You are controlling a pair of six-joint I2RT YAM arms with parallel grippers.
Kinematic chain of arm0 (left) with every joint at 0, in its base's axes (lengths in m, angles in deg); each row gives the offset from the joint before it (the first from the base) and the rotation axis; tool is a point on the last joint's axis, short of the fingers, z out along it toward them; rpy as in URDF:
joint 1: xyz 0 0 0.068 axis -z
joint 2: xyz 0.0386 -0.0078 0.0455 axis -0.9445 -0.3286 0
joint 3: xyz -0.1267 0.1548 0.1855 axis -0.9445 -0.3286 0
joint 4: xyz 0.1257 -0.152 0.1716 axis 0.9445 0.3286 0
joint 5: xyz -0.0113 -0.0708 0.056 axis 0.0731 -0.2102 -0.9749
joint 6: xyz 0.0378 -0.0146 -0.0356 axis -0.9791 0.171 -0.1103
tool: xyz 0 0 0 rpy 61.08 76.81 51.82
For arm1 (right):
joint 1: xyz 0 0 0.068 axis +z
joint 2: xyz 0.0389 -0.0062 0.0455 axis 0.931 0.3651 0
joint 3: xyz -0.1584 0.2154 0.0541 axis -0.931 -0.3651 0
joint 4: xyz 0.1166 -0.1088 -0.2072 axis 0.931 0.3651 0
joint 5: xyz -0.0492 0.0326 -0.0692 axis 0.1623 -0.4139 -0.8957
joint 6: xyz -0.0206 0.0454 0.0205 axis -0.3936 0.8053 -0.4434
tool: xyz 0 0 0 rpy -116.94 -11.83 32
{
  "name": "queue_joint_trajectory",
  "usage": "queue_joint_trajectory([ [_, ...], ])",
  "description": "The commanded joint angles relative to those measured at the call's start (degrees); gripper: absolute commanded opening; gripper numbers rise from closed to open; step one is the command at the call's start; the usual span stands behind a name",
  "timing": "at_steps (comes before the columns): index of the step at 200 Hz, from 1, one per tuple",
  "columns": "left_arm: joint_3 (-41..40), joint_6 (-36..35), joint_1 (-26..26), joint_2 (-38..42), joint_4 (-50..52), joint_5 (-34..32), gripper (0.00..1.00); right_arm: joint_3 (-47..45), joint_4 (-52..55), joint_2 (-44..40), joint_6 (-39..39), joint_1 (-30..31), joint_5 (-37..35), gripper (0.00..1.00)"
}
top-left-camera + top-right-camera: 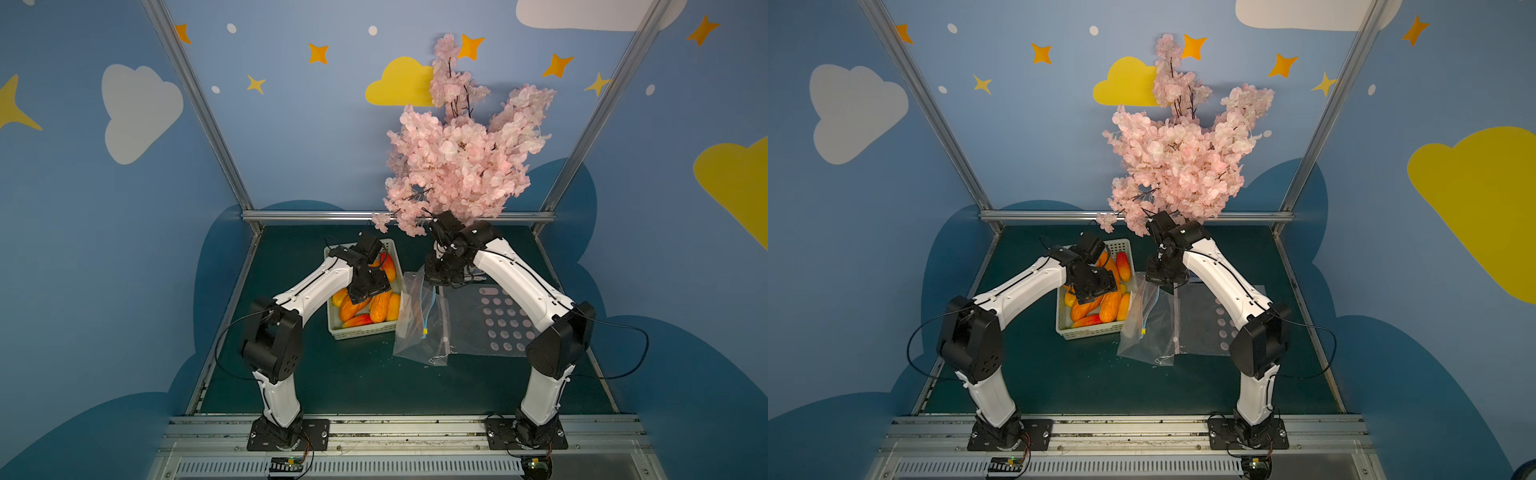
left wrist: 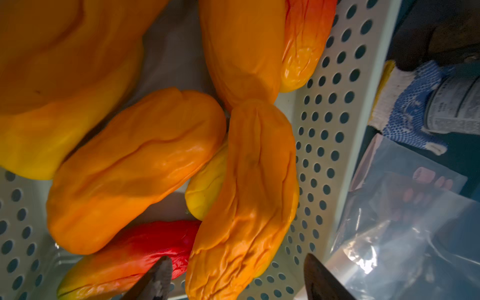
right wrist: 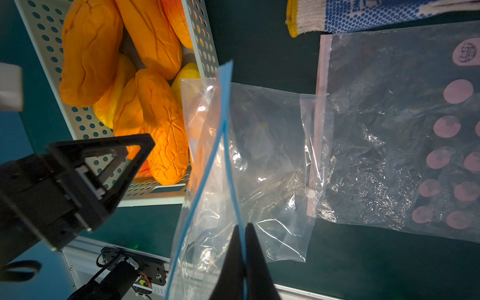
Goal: Place the mango in a zip-top bag and seal the zipper
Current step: Pick up the mango from the basket, then place the mango in the zipper food storage bag.
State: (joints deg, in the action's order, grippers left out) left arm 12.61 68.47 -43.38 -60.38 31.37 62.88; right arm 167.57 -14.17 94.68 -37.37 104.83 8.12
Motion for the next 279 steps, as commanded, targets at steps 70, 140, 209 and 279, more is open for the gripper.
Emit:
queue_joint_trajectory([
  [70,4.5,-7.6,2.4,-8.6,-1.9,-2.6,0.77,2.5,0.5,1.6,0.4,-0.1,0.8,0.00],
  [140,-1.9,-6.7,3.8,14.8,-12.1,-6.8,0.31,3.5,0.6,2.4,0.5,-0.5,2.1,0.00],
  [209,-24.2,10.9,10.2,29.9,-63.3,10.4,0.16,4.3,0.4,3.1,-0.1,-1.4,5.7,0.00],
  [279,-34.3,14.7,14.4,26.1,-85.0,8.5,0.09,5.9,0.8,3.7,0.3,-2.3,10.3,0.00],
])
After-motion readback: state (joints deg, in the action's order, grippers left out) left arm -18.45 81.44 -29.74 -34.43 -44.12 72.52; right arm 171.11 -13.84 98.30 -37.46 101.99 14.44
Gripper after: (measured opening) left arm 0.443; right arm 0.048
